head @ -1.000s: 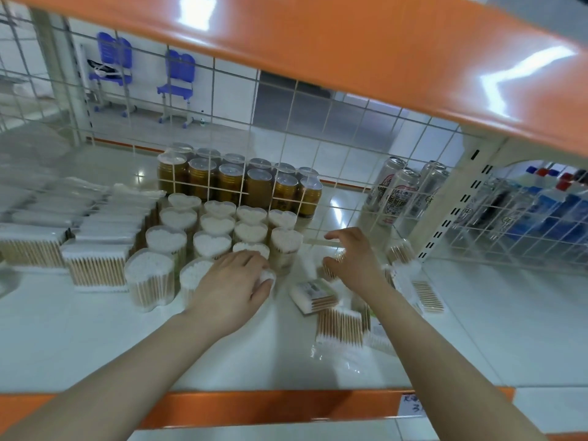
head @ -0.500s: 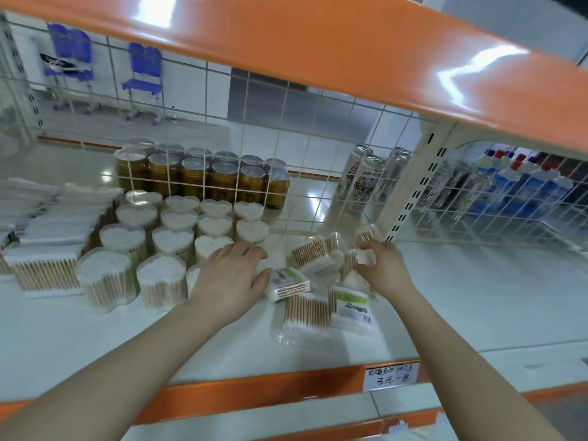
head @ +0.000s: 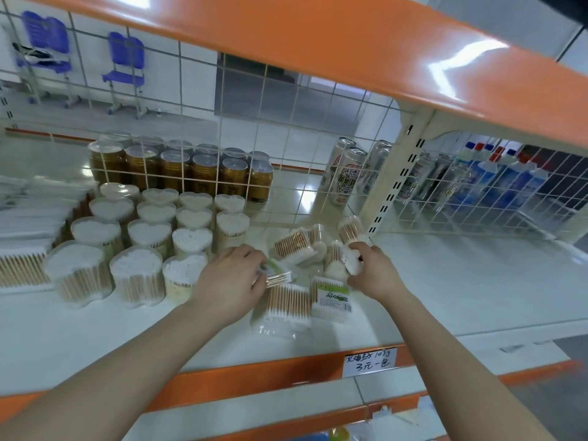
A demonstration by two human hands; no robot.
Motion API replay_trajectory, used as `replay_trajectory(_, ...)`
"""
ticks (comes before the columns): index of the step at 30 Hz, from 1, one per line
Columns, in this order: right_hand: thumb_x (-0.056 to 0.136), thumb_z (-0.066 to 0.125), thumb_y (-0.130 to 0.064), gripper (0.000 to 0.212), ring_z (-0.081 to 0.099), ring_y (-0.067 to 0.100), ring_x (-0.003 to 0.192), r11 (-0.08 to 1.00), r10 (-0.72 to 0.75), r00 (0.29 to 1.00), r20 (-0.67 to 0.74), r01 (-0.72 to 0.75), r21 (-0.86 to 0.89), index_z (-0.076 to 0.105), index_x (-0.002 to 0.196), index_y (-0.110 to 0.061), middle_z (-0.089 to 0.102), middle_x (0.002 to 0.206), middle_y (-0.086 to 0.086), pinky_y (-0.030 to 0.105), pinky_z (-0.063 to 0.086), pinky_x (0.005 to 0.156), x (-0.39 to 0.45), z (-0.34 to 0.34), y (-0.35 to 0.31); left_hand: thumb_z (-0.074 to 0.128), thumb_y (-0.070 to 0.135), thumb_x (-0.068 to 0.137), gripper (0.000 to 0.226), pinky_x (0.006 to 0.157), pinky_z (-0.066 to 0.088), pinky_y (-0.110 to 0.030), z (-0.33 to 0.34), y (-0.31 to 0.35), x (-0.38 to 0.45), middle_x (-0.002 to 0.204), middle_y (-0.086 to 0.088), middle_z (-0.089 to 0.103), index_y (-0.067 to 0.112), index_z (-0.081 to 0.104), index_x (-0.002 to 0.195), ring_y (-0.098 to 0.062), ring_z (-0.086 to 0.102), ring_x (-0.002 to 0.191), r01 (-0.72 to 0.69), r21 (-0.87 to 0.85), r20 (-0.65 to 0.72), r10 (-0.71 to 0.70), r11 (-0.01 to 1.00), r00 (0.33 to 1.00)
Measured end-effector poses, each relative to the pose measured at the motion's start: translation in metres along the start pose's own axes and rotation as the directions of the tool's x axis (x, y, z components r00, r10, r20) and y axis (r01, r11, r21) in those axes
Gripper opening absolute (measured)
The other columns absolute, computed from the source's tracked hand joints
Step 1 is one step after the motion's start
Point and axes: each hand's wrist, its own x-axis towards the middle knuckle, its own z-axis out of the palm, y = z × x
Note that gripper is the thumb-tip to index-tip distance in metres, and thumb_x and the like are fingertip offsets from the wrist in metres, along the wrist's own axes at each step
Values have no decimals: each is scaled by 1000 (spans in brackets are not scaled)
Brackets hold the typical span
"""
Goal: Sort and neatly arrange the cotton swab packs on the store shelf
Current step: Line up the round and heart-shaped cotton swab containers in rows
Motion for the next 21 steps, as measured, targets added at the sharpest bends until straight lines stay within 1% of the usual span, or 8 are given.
replay_trajectory(1, 75, 65, -9, 66, 49, 31, 108, 1000, 1, 1000, -19, -1, -4, 40, 136, -18, 48, 119, 14, 30, 41, 82, -1, 0, 0, 47, 28, 91, 27, 82, 43, -31, 1, 1, -1, 115, 2, 58, 19, 60, 113, -20, 53, 106, 2, -6, 17, -2, 1000, 1000)
replay_trajectory(3, 78, 64, -10, 60, 51, 31, 106, 1000, -4, 997, -83, 4, 2, 43, 134, -15, 50, 118, 14, 30, 40, 79, -4, -2, -1, 44, 29, 93, 28, 83, 42, -29, 3, 4, -2, 119, 6, 54, 22, 56, 117, -15, 50, 110, 16, 10, 56, -17, 1000, 998)
replay_trajectory(6, 80, 63, -12, 53, 51, 32, 107, 999, -33, 984, -177, 32, -7, 48, 131, -11, 52, 120, 15, 29, 41, 79, -8, -6, -5, 41, 29, 93, 28, 81, 43, -28, 3, 10, -3, 118, 7, 54, 24, 56, 116, -14, 50, 109, 20, 22, 87, -22, 1000, 996)
replay_trajectory(9, 78, 58, -5, 54, 49, 31, 109, 998, -68, 969, -239, 65, -17, 49, 131, -9, 52, 119, 15, 31, 42, 79, -15, -13, -13, 42, 29, 93, 27, 82, 43, -28, 4, 13, -6, 116, 6, 55, 24, 56, 116, -15, 51, 108, 19, 10, 97, -20, 1000, 995)
replay_trajectory(12, 77, 55, -4, 55, 48, 29, 111, 990, -137, 953, -269, 126, -56, 49, 132, -10, 53, 118, 13, 30, 41, 79, -23, -20, -22, 42, 30, 93, 27, 80, 42, -28, 4, 15, -10, 116, 6, 56, 24, 57, 115, -16, 52, 107, 21, 16, 104, -22, 1000, 994)
replay_trajectory(15, 78, 56, -5, 53, 49, 28, 112, 982, -188, 939, -287, 172, -79, 51, 130, -10, 54, 119, 12, 31, 42, 83, -31, -26, -30, 42, 29, 92, 28, 80, 42, -27, 2, 18, -13, 118, 6, 55, 25, 56, 116, -16, 52, 107, 24, 18, 108, -25, 1000, 994)
replay_trajectory(19, 78, 59, -5, 49, 53, 30, 107, 971, -239, 923, -302, 232, -61, 55, 127, -6, 57, 117, 15, 29, 41, 85, -42, -31, -41, 42, 28, 92, 28, 74, 38, -25, -2, 21, -20, 119, 7, 54, 25, 55, 116, -14, 52, 107, 15, 19, 112, -17, 1000, 994)
replay_trajectory(21, 78, 60, -5, 48, 54, 30, 105, 965, -262, 918, -299, 259, -50, 55, 126, -5, 58, 116, 15, 28, 41, 86, -48, -34, -47, 41, 28, 92, 28, 75, 39, -25, -2, 22, -22, 119, 6, 54, 25, 55, 116, -15, 52, 107, 7, 13, 121, -9, 1000, 993)
